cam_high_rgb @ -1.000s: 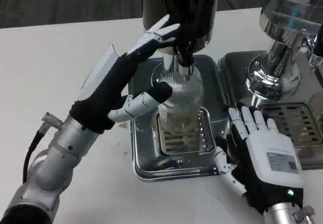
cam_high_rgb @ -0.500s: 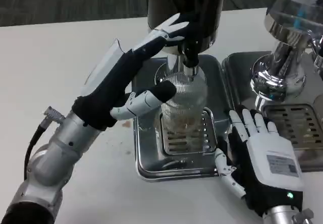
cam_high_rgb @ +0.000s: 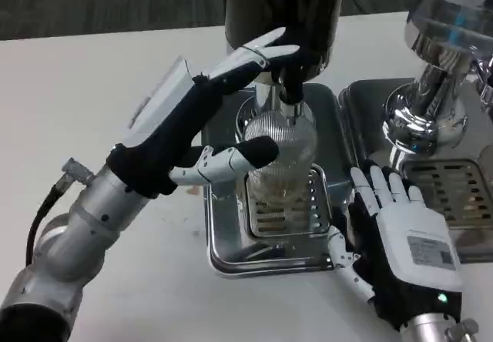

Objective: Grasp the cup under the faucet to collect the drink, then remove the cup.

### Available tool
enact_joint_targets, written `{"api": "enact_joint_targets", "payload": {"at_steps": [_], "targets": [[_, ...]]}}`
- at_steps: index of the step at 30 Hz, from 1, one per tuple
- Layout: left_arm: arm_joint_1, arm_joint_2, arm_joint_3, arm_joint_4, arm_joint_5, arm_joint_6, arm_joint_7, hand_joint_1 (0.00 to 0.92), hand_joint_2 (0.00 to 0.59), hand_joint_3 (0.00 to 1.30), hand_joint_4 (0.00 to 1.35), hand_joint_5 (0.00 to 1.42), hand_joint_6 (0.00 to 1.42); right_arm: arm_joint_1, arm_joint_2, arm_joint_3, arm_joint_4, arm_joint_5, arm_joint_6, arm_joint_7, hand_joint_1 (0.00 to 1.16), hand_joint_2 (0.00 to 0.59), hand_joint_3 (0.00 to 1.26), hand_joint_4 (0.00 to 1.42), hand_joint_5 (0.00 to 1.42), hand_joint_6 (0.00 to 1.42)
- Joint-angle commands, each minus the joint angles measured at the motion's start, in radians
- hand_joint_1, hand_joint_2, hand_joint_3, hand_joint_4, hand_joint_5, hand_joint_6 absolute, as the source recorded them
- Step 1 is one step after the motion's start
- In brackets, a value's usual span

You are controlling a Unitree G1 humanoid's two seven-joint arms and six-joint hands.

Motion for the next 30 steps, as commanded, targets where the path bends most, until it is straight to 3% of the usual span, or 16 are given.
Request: {"api": "enact_joint_targets", "payload": {"at_steps": [1, 22, 25, 30], "targets": [[0.009, 0.011, -0.019, -0.019, 0.089, -0.053, 0.012, 0.000, 0.142, 0.30, 0.14, 0.38, 0.28, -0.001, -0.001, -0.006, 0.003, 0.004, -0.002, -0.011, 0.00, 0.499, 0.06, 0.00, 0.00, 0.00], [0.003, 0.067, -0.053, -0.081, 0.354, -0.058, 0.236, 0.000, 0.140, 0.32, 0.15, 0.38, 0.29, -0.003, 0.014, -0.034, 0.005, 0.041, -0.005, -0.016, 0.00, 0.498, 0.07, 0.00, 0.00, 0.00], [0.000, 0.073, -0.063, -0.082, 0.380, -0.054, 0.266, 0.000, 0.140, 0.32, 0.15, 0.38, 0.29, 0.001, 0.022, -0.053, -0.003, 0.076, -0.014, -0.021, 0.00, 0.498, 0.07, 0.00, 0.00, 0.00], [0.000, 0.080, -0.077, -0.086, 0.404, -0.049, 0.299, 0.000, 0.140, 0.33, 0.15, 0.38, 0.29, 0.015, 0.042, -0.106, -0.027, 0.194, -0.081, -0.028, 0.00, 0.490, 0.05, 0.00, 0.00, 0.00]]}}
